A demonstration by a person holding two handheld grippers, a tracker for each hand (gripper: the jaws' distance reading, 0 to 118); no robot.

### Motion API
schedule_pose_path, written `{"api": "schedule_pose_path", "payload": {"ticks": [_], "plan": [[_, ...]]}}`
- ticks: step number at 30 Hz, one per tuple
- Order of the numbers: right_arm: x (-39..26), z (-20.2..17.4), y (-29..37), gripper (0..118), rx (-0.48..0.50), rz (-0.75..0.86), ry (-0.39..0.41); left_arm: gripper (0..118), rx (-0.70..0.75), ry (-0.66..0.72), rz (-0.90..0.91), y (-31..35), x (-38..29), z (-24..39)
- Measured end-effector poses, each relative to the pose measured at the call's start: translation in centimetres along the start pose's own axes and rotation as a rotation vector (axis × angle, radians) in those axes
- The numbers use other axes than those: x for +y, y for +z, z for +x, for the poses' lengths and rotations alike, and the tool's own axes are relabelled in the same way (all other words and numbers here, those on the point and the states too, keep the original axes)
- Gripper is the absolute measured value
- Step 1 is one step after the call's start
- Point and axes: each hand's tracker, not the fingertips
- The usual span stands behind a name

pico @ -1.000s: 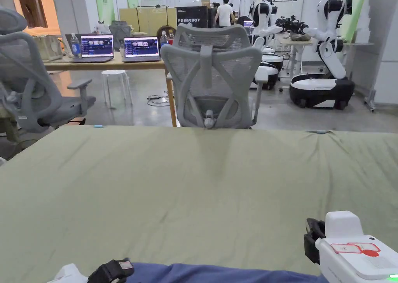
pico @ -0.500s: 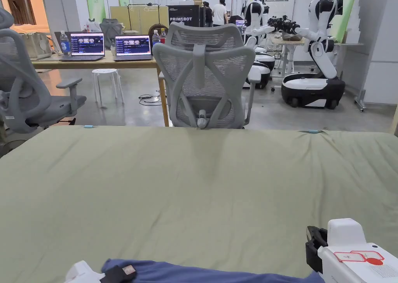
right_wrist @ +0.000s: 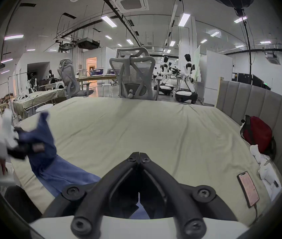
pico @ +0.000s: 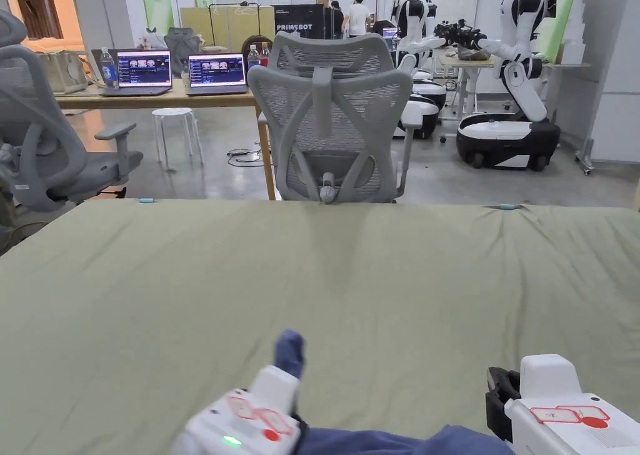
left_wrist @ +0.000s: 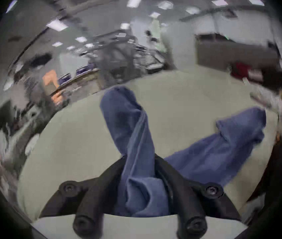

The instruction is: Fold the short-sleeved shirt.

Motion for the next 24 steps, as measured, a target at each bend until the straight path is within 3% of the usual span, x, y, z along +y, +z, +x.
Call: {"api": "schedule_pose_path", "payload": {"ticks": [2,4,5,6,7,8,9,10,11,15,17,18,19,20,24], "plan": [[-0.3,0.2,0.3,0,-0.003,-0.003,-0.004,10,0.008,-0.102,-0.056,-2.4,-0.3,3.9],[-0.7,0.7,0.3,0,-0.005,-0.008,-0.014,13,0.025,-0.090,-0.112,-3.5,-0.8,5.7],[-0.9,0.9,0.3,0,-0.006,-0.011,-0.021,23,0.033,-0.039,-0.134,-3.9,-1.2,5.6],[-1.0,1.1,0.3,0,-0.006,-0.013,-0.024,47,0.024,0.006,-0.126,-3.8,-1.3,5.4],[-1.2,1.3,0.4,0,-0.005,-0.017,-0.025,47,-0.004,0.042,-0.119,-4.2,-1.4,4.5],[-1.0,1.2,0.6,0,-0.002,-0.021,-0.022,57,-0.040,0.079,-0.080,-3.3,-1.2,3.9],[-1.0,1.2,0.6,0,-0.001,-0.025,-0.022,78,-0.080,0.123,-0.037,-2.5,-0.9,3.2],[-1.0,1.3,0.6,0,0.000,-0.026,-0.024,108,-0.118,0.192,-0.008,-1.5,-0.5,2.1],[-1.0,1.3,0.6,0,0.001,-0.026,-0.028,111,-0.160,0.285,0.034,0.1,0.2,0.8],[-1.1,1.3,0.3,0,0.011,-0.024,-0.041,97,-0.288,0.629,0.075,0.2,-1.0,-4.6],[-1.1,1.0,0.2,0,0.016,-0.024,-0.047,75,-0.266,0.716,0.027,-1.1,-2.2,-6.1],[-1.2,0.9,0.2,0,0.018,-0.026,-0.050,54,-0.248,0.733,-0.009,-2.0,-2.9,-6.4],[-1.3,0.9,0.2,0,0.021,-0.027,-0.052,18,-0.234,0.750,-0.041,-2.6,-3.1,-5.6],[-1.4,0.9,0.1,0,0.021,-0.028,-0.054,0,-0.222,0.772,-0.088,-3.6,-3.9,-5.5],[-1.5,0.9,0.0,0,0.023,-0.034,-0.055,0,-0.394,0.850,-0.154,-6.4,-6.0,-3.1]]}}
